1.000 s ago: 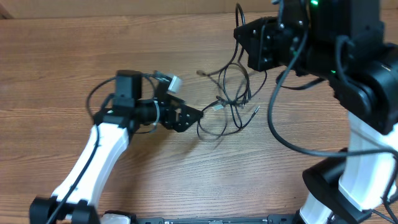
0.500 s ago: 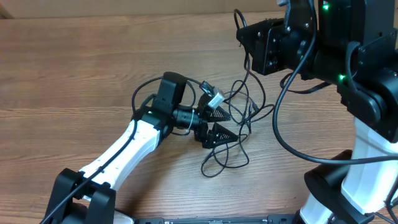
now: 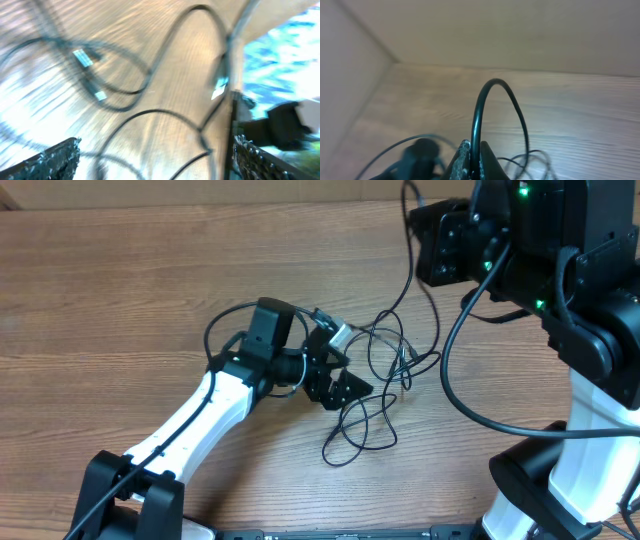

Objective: Untangle cables
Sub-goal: 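Pull the held cable strand rightward with the right gripper, stretching it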

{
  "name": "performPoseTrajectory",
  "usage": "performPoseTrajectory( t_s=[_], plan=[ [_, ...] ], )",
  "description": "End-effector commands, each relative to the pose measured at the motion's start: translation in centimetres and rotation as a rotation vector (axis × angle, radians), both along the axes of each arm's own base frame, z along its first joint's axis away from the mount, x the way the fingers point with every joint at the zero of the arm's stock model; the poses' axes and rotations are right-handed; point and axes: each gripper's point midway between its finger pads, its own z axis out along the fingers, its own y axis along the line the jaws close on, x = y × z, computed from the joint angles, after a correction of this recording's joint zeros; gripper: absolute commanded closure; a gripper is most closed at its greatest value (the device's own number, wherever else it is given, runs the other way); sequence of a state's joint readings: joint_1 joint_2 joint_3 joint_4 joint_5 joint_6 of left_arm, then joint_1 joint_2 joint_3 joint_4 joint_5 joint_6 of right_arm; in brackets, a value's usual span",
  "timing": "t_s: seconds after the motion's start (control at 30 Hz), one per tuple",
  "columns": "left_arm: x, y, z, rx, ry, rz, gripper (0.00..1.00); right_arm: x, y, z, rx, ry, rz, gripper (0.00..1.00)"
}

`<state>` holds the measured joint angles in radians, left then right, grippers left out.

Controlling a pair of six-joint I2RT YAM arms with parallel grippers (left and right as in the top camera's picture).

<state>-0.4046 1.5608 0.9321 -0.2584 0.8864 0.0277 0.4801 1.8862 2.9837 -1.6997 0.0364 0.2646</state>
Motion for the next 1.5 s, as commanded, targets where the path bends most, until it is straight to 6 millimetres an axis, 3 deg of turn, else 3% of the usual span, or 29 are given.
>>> performPoseTrajectory(
  t_s=[0.0,0.17,0.3,0.33,0.37,0.57,0.67,0.77,0.8,0.83,0.87,1.0,1.13,1.2,1.23,1.3,1.33,1.37,1.4,1.47],
  plan=[
    [2.0,2.0,-1.3,0.107,-0.005,0.113,0.00,1.2,-5.5,1.4,-0.115,-0.097,-0.262,0.96],
    [2.0,3.4,-2.9,0.203,0.031,0.165,0.00,1.4,-13.1,2.9,-0.235,-0.164,-0.581,0.96],
    [1.9,3.4,-3.0,0.207,0.033,0.167,0.00,0.9,-18.8,3.4,-0.238,-0.160,-0.756,0.96],
    [1.9,3.4,-3.0,0.207,0.033,0.167,0.00,0.7,-22.6,3.2,-0.207,-0.140,-0.866,0.96],
    [1.9,3.5,-3.0,0.207,0.033,0.168,0.01,0.7,-23.5,3.1,-0.198,-0.132,-0.885,0.96],
    [1.9,3.4,-3.0,0.207,0.036,0.170,0.00,0.0,-33.8,0.9,-0.085,-0.041,-1.062,0.96],
    [1.9,3.4,-3.0,0.204,0.052,0.180,0.00,-0.1,-39.2,-2.6,-0.007,0.067,-1.125,0.96],
    [2.0,3.4,-3.0,0.202,0.064,0.190,0.00,1.3,-43.2,-8.4,0.094,0.215,-1.093,0.96],
    [2.0,3.4,-3.0,0.202,0.064,0.190,0.00,2.1,-44.8,-11.8,0.123,0.289,-1.080,0.96],
    [2.0,3.4,-3.0,0.202,0.063,0.190,0.00,2.4,-45.5,-13.1,0.135,0.317,-1.083,0.96],
    [2.0,3.4,-3.0,0.201,0.063,0.190,0.00,3.2,-46.7,-16.5,0.157,0.383,-1.086,0.96],
    [2.1,3.4,-2.8,0.196,0.059,0.195,0.00,5.3,-48.3,-25.2,0.176,0.543,-1.069,0.96],
    [2.7,3.2,-2.4,0.177,0.045,0.210,0.00,6.1,-48.2,-29.4,0.142,0.622,-1.041,0.96],
    [3.0,3.0,-2.2,0.166,0.040,0.219,0.00,6.3,-48.0,-29.9,0.137,0.635,-1.035,0.96],
    [3.1,3.0,-2.1,0.164,0.037,0.220,0.00,6.4,-47.9,-29.8,0.135,0.633,-1.033,0.91],
    [3.1,3.0,-2.1,0.162,0.034,0.220,0.00,6.5,-47.9,-28.6,0.133,0.608,-1.034,0.32],
    [3.1,3.0,-2.1,0.163,0.034,0.221,0.00,6.5,-47.8,-27.9,0.135,0.595,-1.032,0.19],
    [3.1,3.0,-2.1,0.163,0.034,0.220,0.00,6.7,-47.4,-26.3,0.146,0.561,-1.019,0.07],
    [3.1,3.0,-2.1,0.163,0.034,0.221,0.00,6.8,-47.2,-25.3,0.153,0.538,-1.010,0.02],
    [3.2,3.0,-2.1,0.166,0.032,0.224,0.00,6.7,-46.0,-21.8,0.166,0.472,-0.982,0.00]
  ],
)
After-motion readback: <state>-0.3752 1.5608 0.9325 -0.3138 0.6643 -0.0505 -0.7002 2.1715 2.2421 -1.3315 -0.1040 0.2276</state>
